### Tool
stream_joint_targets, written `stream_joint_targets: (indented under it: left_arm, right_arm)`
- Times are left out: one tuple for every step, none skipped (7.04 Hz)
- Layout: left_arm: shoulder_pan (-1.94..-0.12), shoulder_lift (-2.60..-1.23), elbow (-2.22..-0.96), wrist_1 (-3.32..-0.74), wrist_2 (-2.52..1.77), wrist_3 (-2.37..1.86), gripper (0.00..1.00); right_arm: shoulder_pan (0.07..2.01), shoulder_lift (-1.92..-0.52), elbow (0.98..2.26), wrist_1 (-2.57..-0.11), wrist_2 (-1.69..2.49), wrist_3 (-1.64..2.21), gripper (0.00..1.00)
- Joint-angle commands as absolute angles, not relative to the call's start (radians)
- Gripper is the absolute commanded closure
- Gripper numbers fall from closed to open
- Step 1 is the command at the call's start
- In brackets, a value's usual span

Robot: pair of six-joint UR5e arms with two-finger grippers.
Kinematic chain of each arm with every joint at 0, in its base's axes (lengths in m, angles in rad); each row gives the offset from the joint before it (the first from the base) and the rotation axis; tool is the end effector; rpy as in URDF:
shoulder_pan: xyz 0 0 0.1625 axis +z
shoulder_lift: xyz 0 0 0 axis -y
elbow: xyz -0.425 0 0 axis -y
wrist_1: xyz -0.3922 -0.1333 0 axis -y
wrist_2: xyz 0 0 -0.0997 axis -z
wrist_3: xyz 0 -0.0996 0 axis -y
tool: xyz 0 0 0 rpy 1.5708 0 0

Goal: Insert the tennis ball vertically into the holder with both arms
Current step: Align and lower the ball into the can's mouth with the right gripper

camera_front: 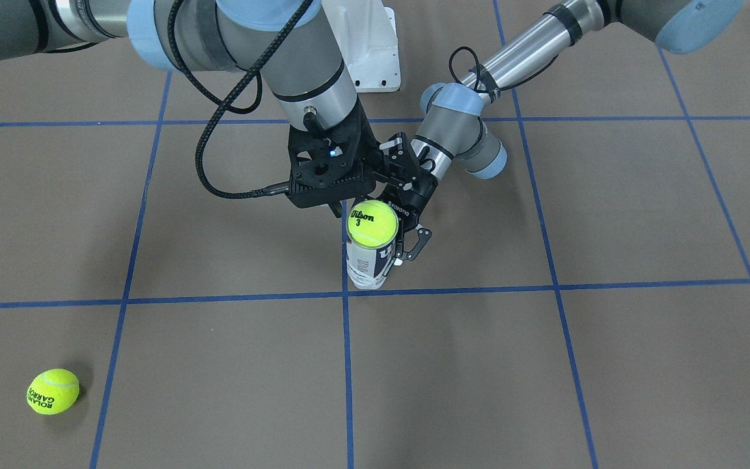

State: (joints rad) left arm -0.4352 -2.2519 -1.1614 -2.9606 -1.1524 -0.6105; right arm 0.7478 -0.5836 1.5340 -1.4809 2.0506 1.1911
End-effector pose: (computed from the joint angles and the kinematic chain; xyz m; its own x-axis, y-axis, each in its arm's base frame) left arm 0.5860 -0.4641 0.2799 0.5692 0.5610 -0.6011 0.4985 0.3459 0.7949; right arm -0.4607 -0.5464 0.0363 0.4599 -0.0219 0.8877 -0.1517 0.9831 0.1028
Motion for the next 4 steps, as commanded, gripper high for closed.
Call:
stream_joint_targets:
  left_arm:
    - [-0.436, -2.252, -1.161, -2.961, -1.152, -0.611, 0.25]
    - [-0.434, -2.252, -1.161, -2.961, -1.154, -0.611, 0.25]
    - [-0.434, -2.252, -1.161, -2.961, -1.154, -0.611, 0.25]
    - [-0.434, -2.252, -1.161, -2.961, -1.154, -0.611, 0.25]
  right_arm:
    - [0.759, -0.584, 1.539, -1.480, 2.051, 1.184, 1.00]
    - [0.759, -0.584, 1.537, -1.480, 2.049, 1.177, 1.00]
    - [0.758, -0.583, 1.537, -1.480, 2.049, 1.177, 1.00]
    - [0.756, -0.578, 1.537, -1.480, 2.051, 1.174, 1.00]
